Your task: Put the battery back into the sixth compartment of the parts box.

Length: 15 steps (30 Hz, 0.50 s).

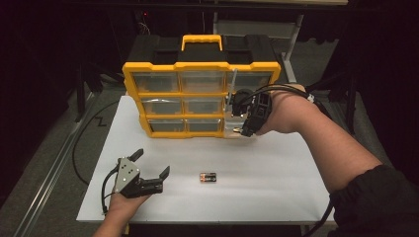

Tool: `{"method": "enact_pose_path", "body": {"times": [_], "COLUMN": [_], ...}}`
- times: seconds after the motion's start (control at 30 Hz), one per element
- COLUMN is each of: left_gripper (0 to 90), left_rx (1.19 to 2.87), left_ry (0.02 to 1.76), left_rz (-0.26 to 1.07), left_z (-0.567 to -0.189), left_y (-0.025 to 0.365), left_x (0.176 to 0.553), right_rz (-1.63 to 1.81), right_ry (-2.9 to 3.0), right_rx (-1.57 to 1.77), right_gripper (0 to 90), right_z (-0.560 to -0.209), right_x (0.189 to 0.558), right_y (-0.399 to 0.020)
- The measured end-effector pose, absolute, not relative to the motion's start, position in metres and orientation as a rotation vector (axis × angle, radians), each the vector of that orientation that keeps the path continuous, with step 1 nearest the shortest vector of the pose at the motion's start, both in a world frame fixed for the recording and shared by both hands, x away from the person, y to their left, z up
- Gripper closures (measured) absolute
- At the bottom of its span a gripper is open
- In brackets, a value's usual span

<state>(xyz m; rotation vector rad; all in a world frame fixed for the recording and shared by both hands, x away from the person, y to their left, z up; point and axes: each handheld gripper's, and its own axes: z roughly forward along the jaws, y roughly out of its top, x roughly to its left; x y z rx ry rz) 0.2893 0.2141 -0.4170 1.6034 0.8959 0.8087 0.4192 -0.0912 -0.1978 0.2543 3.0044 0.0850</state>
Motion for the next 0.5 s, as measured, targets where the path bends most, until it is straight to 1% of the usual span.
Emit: {"method": "enact_pose_path", "body": {"times": [0.5], "left_gripper": [0.6], "left_rx": [1.597], "left_ry": [0.900], "left_rz": [0.806], "left_z": [-0.417], "left_y": [0.215], "left_x": [0.290], "right_rz": [0.096], "right_ry": [2.964], "right_rx": [0.248], "right_gripper": [79.0], "right_z": [-0.188], "right_x": [0.434], "right_y": [-0.082]}}
